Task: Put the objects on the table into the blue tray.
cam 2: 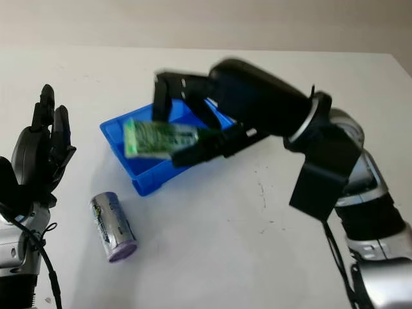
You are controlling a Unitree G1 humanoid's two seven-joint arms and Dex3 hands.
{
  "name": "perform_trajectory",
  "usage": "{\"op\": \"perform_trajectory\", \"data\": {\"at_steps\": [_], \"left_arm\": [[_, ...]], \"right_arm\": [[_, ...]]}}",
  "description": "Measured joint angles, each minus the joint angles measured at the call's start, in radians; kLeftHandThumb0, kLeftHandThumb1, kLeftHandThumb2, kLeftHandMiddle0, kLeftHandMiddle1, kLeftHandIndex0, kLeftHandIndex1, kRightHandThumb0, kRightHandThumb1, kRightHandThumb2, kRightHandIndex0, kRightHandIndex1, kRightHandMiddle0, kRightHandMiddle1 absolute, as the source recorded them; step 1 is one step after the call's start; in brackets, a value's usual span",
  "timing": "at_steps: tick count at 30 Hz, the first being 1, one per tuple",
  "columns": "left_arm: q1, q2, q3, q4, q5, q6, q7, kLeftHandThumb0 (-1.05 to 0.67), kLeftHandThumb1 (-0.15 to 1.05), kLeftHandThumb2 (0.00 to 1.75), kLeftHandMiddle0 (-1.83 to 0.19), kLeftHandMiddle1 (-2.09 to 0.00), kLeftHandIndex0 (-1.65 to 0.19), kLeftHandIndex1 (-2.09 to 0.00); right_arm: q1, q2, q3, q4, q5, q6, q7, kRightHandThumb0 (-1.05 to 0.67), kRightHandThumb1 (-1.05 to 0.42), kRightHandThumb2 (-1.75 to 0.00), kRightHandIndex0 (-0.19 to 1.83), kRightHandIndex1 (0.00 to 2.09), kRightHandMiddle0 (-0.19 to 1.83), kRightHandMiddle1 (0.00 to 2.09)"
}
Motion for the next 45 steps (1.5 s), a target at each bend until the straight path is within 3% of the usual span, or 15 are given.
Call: {"op": "perform_trajectory", "data": {"at_steps": [4,12,19,28,33,36,38,39,40,42,45], "left_arm": [[0.001,-0.002,-0.001,0.0,0.0,0.0,0.004,-0.8,1.05,0.64,0.15,-0.06,0.18,-0.05],[0.011,-0.011,-0.004,-0.022,0.002,0.002,0.018,-0.8,1.05,0.65,0.14,-0.06,0.16,-0.06],[0.014,-0.015,-0.006,-0.036,0.004,0.008,0.029,-0.79,1.05,0.65,0.14,-0.06,0.16,-0.06],[0.014,-0.02,-0.008,-0.036,0.004,0.008,0.042,-0.77,1.05,0.66,0.13,-0.05,0.16,-0.06],[0.014,-0.02,-0.019,-0.035,0.005,0.008,0.043,-0.77,1.05,0.67,0.15,-0.05,0.18,-0.05],[0.013,-0.02,-0.021,-0.034,0.005,0.008,0.047,-0.76,1.05,0.67,0.15,-0.05,0.17,-0.05],[0.014,-0.021,-0.022,-0.034,0.006,0.008,0.051,-0.76,1.05,0.67,0.14,-0.06,0.16,-0.06],[0.013,-0.021,-0.022,-0.034,0.006,0.008,0.053,-0.76,1.05,0.66,0.14,-0.06,0.16,-0.06],[0.014,-0.021,-0.022,-0.034,0.006,0.008,0.054,-0.76,1.05,0.66,0.14,-0.06,0.16,-0.06],[0.014,-0.021,-0.022,-0.034,0.006,0.008,0.055,-0.76,1.05,0.67,0.14,-0.06,0.16,-0.06],[0.014,-0.021,-0.024,-0.034,0.015,0.007,0.056,-0.76,1.05,0.68,0.14,-0.05,0.16,-0.06]], "right_arm": [[-0.093,0.063,-0.011,0.19,-0.181,-0.08,-0.132,-0.45,-1.05,-0.17,1.3,2.09,1.06,2.09],[-0.229,0.139,-0.003,0.665,-0.491,-0.221,-0.57,-0.44,-1.05,-0.31,1.23,2.09,0.78,2.09],[-0.338,0.148,0.034,0.916,-0.606,-0.241,-0.791,-0.47,-1.05,-0.3,1.21,2.09,0.89,2.09],[-0.371,0.168,0.092,1.054,-0.617,-0.287,-0.783,-0.48,-1.05,-0.28,1.03,2.09,0.72,2.09],[-0.368,0.183,0.113,1.067,-0.593,-0.309,-0.662,-0.51,-1.05,-0.26,0.54,2.05,0.34,2.0],[-0.363,0.186,0.119,1.067,-0.558,-0.308,-0.528,-0.56,-1.05,-0.29,0.22,1.68,0.14,1.6],[-0.353,0.184,0.128,1.06,-0.546,-0.301,-0.437,-0.6,-1.05,-0.31,0.16,1.21,0.09,1.18],[-0.346,0.182,0.133,1.05,-0.542,-0.291,-0.387,-0.66,-1.05,-0.33,0.0,0.71,-0.03,0.73],[-0.341,0.176,0.14,1.034,-0.538,-0.281,-0.329,-0.69,-1.05,-0.35,-0.07,0.42,-0.08,0.45],[-0.336,0.16,0.153,1.002,-0.536,-0.264,-0.24,-0.78,-1.05,-0.37,-0.15,0.11,-0.15,0.13],[-0.327,0.134,0.168,0.945,-0.55,-0.251,-0.205,-0.86,-1.05,-0.43,-0.19,0.01,-0.19,0.01]]}}
